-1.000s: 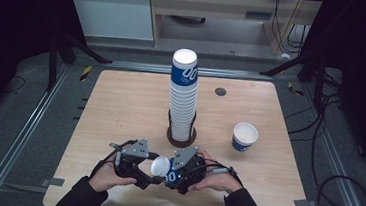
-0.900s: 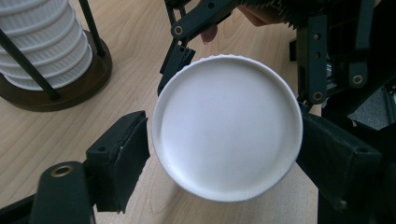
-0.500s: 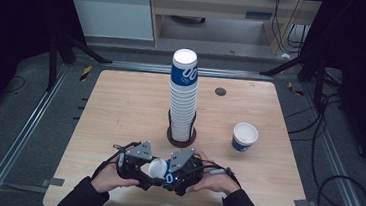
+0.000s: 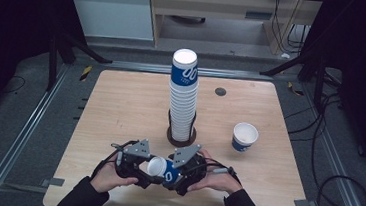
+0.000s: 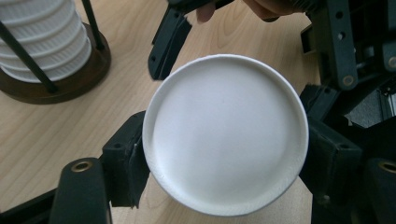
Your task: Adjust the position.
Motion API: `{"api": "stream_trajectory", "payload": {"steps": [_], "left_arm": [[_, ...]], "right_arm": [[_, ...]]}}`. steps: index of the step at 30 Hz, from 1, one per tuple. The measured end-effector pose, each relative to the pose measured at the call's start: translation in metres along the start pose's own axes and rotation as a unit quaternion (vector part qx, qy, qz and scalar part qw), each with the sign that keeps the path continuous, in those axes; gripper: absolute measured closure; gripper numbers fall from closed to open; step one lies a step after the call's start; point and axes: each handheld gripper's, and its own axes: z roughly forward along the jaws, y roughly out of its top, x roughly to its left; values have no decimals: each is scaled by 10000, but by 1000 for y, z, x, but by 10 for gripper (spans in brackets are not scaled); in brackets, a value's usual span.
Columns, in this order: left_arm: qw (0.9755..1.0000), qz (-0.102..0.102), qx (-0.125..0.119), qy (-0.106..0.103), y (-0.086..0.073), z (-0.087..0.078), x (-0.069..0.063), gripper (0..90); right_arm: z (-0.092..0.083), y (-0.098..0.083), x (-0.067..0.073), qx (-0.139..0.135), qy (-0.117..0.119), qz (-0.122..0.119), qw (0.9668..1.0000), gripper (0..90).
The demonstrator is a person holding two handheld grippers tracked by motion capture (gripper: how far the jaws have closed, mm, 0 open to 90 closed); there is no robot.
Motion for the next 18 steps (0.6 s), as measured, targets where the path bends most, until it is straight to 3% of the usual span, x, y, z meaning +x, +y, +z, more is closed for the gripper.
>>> {"api": "stream_trajectory", "payload": {"steps": [5, 12, 18], "left_arm": [[9996, -59, -241, 142, 0, -12, 5, 265], [9957, -221, -825, 368, 0, -35, 13, 264], [9921, -281, -1188, 272, 2, -42, 15, 264]], "right_arm": [[-18, -2, -7, -327, -174, 140, 9992, 79], [-40, -8, -18, -863, -420, 534, 9939, 74], [-40, -11, -22, -1095, -368, 684, 9909, 75]]}}
